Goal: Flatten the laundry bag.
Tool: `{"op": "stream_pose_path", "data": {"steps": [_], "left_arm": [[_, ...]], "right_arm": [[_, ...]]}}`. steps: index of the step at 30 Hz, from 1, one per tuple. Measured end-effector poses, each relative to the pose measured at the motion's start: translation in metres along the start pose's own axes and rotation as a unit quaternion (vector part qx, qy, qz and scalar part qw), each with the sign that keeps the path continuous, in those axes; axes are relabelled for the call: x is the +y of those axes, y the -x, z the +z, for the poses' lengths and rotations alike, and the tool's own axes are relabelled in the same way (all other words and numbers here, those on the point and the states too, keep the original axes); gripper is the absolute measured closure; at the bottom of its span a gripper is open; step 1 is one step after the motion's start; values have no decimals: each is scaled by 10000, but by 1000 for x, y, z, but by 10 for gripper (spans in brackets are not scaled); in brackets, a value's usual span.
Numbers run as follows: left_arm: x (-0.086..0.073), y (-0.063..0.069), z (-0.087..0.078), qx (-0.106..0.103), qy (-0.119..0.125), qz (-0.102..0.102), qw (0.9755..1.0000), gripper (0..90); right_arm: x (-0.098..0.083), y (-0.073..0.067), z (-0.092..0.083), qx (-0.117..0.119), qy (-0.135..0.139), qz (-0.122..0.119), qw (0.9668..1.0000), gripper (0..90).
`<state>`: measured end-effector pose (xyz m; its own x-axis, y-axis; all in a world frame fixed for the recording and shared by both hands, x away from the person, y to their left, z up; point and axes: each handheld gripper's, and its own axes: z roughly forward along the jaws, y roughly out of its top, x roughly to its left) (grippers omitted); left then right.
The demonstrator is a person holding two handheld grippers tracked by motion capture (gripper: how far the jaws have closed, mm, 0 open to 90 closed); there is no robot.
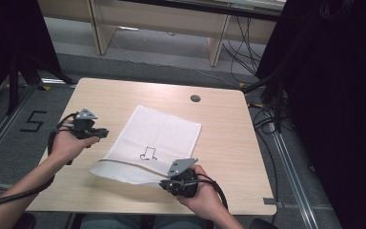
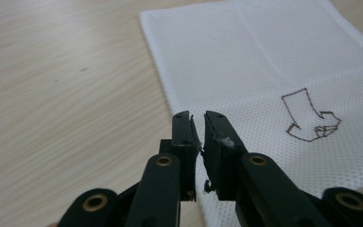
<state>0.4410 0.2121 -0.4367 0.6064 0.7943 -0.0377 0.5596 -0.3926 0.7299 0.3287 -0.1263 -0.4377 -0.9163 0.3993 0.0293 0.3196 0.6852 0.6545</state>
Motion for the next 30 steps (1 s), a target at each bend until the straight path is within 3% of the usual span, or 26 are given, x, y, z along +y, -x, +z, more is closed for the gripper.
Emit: {"op": "stream_pose_path", "data": {"steps": [2,4,5,6,7,8,11,12,17,20,21,23,24,25,27,28,29,30], "left_arm": [[-1,10,10,-137,-76,4,9999,797],[-3,18,21,-263,-162,155,9994,768],[-4,25,26,-341,-214,202,9990,748],[-4,25,26,-341,-214,202,9990,736],[-6,27,29,-430,-228,258,9985,736],[-7,30,32,-517,-271,348,9977,722],[-11,37,37,-676,-501,500,9952,693],[-13,39,39,-702,-542,583,9943,687],[-23,45,46,-784,-877,747,9903,679],[-25,47,48,-768,-854,661,9912,678],[-26,47,48,-799,-903,713,9901,678],[-27,49,50,-772,-921,672,9905,677],[-27,49,50,-808,-981,793,9887,677],[-28,50,51,-838,-1047,792,9878,676],[-30,53,52,-847,-1050,779,9878,675],[-30,52,52,-889,-1226,928,9841,675],[-30,53,52,-889,-1217,937,9841,675],[-32,58,54,-911,-1127,845,9858,674]], "right_arm": [[-2,0,0,-23,-60,-69,10000,890],[-5,0,1,-1,-108,-103,9999,890],[-8,-1,2,56,-156,88,9998,889],[-8,-1,2,56,-156,88,9998,889],[-9,1,2,44,-203,-43,9998,889],[-10,0,3,65,-292,102,9995,889],[-15,1,6,104,-427,124,9990,888],[-17,0,8,97,-484,222,9985,888],[-25,4,8,98,-767,130,9969,887],[-28,5,7,86,-856,235,9960,887],[-30,6,7,65,-876,293,9957,887],[-32,8,5,41,-932,302,9952,887],[-33,10,5,7,-948,305,9950,887],[-34,11,3,-35,-971,330,9947,887],[-36,15,2,-57,-990,346,9945,887],[-38,19,-2,-146,-998,449,9939,886],[-38,19,-2,-146,-998,449,9939,886],[-39,23,-6,-256,-1034,523,9929,885]]}}
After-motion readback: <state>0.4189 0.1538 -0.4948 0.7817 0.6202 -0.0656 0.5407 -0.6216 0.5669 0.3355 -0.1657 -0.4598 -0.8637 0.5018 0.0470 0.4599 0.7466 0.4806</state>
